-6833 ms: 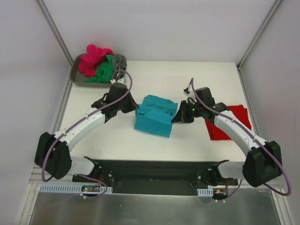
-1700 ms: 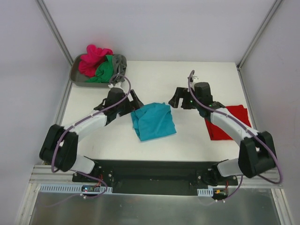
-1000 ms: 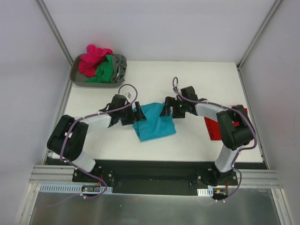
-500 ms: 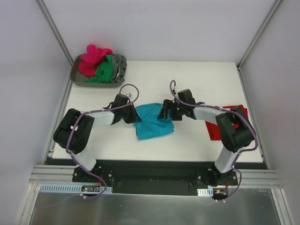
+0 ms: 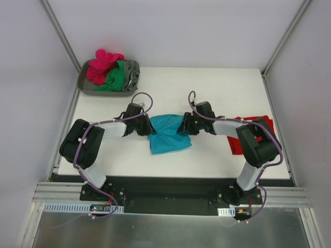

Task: Fold and stack the t-shirts
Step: Put the neatly folded tshirt into the corner of the board with the right arm

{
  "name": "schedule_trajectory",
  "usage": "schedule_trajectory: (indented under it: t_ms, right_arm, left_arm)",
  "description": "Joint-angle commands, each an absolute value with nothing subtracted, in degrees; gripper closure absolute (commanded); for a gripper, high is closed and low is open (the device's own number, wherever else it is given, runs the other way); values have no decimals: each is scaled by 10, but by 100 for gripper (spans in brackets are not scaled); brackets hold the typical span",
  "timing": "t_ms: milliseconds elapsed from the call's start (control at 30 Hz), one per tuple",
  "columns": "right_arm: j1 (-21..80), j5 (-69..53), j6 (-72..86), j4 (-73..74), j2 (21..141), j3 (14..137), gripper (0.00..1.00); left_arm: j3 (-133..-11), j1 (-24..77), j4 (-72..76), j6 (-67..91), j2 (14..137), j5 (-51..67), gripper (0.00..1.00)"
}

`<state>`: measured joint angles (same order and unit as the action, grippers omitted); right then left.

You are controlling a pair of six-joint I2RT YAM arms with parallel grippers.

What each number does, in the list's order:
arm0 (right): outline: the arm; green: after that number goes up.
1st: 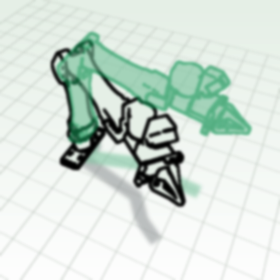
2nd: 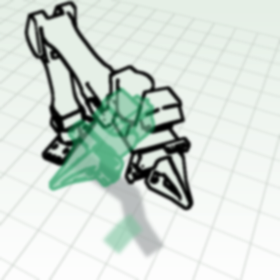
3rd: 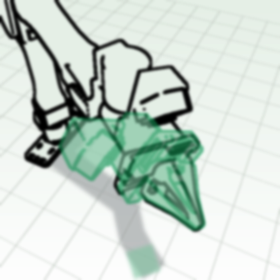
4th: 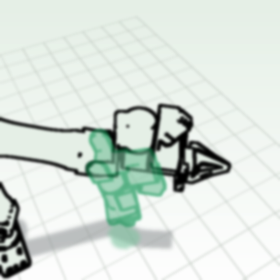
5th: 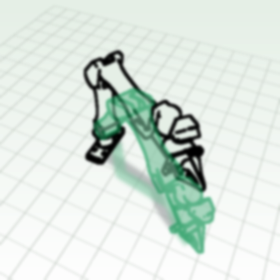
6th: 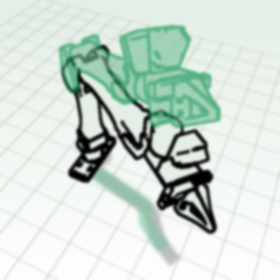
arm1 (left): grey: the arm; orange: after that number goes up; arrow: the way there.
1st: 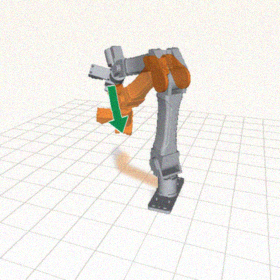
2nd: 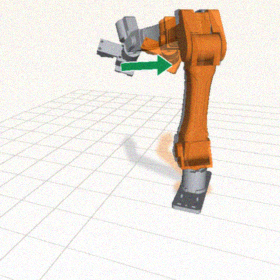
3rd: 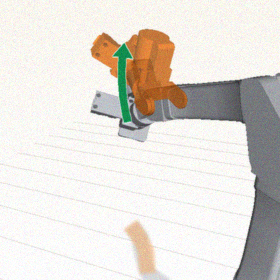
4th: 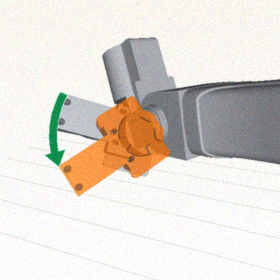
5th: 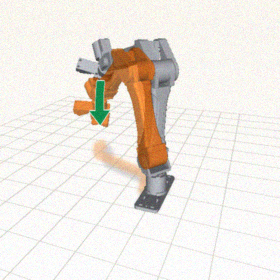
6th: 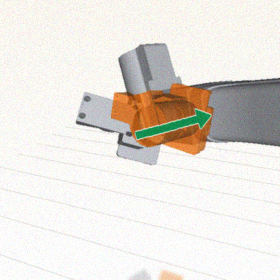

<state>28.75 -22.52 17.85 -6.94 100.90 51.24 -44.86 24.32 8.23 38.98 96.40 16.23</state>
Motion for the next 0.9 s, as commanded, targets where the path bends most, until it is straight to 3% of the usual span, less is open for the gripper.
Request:
schedule_trajectory:
  t_ms: [0, 167, 267, 433, 533, 867]
  right_arm:
    - [295, -222, 194, -47, 1045, 489, 64]
    - [294, -236, 184, -78, 1020, 481, 100]
    - [294, -222, 164, -70, 974, 468, 100]
    - [293, -139, 124, 55, 898, 473, 99]
    - [287, -86, 99, 132, 843, 471, 100]
    - [230, 156, -17, 407, 700, 519, 100]
  left_arm:
    - [-442, 243, 23, 388, 987, 135, 85]
    - [-445, 243, 23, 380, 974, 149, 83]
    - [-439, 243, 30, 370, 943, 165, 73]
    - [-404, 245, 59, 368, 862, 207, 24]
    - [-382, 246, 65, 367, 804, 210, 3]
    - [-376, 246, 65, 366, 753, 200, 1]
